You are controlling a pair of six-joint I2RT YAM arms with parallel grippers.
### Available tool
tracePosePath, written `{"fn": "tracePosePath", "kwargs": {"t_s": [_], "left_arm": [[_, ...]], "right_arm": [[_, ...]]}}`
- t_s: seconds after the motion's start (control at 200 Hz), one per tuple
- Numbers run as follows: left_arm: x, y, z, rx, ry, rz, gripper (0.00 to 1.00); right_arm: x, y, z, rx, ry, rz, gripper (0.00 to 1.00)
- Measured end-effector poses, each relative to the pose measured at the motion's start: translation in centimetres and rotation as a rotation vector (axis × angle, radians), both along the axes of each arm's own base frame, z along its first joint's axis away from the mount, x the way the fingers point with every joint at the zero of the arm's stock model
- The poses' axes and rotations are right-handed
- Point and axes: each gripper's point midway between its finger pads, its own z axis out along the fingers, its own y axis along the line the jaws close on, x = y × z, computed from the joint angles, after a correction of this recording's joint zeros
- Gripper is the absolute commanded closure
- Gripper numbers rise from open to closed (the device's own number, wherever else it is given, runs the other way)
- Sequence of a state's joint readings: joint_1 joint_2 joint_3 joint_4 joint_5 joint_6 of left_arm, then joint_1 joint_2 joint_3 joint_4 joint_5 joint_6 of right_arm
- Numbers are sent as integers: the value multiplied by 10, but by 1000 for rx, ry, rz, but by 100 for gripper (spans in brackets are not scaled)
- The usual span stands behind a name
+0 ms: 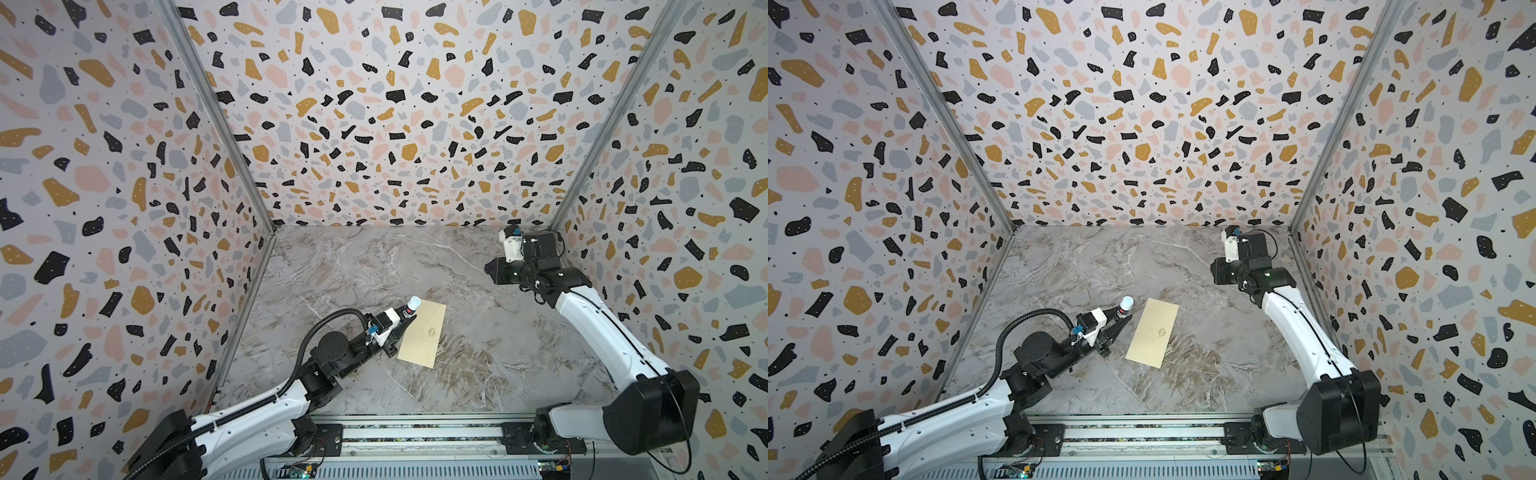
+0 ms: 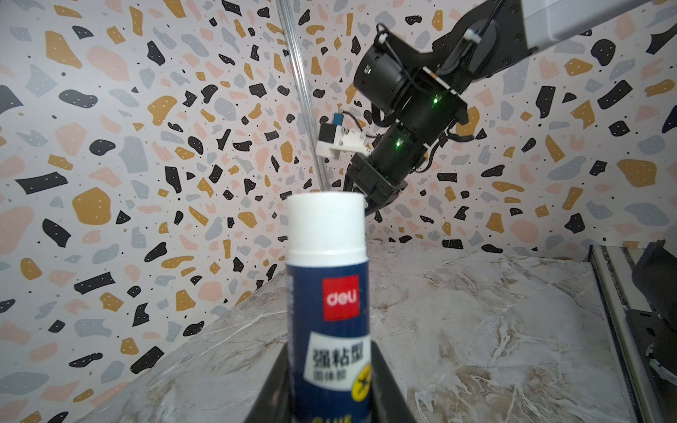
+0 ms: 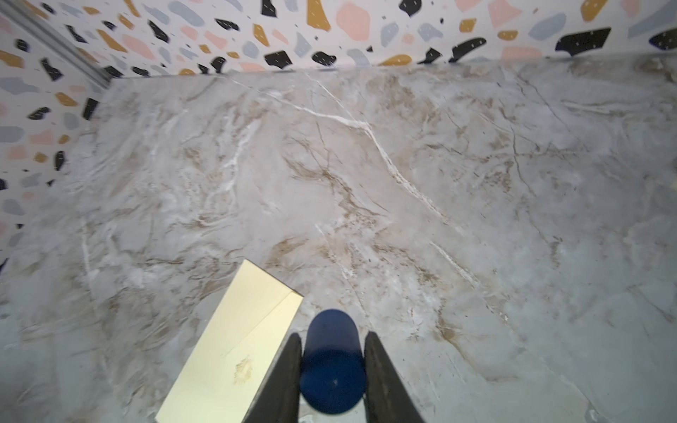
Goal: Place the letter into the envelope and seal it
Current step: 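Carry the blue cap with the right gripper over the glue stick top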
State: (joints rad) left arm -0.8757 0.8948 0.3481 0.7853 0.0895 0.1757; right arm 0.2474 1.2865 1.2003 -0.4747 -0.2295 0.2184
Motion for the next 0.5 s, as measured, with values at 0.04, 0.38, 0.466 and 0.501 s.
{"fn": "tracePosePath", "kwargs": {"t_s": [0.04,0.38,0.466,0.501], "left_arm": [[0,0,0,3,-3,-3,100],[-2,-7,-20,93,3,-29,100],[-3,-9,-25,116,6,-39,100],[-3,-10,-27,122,6,-43,100]], "right_arm": [[-7,5,9,19,-13,24,77],[-80,54,53,166,-33,287,78],[-97,63,65,201,-49,344,78],[-103,66,68,211,-53,364,78]]}}
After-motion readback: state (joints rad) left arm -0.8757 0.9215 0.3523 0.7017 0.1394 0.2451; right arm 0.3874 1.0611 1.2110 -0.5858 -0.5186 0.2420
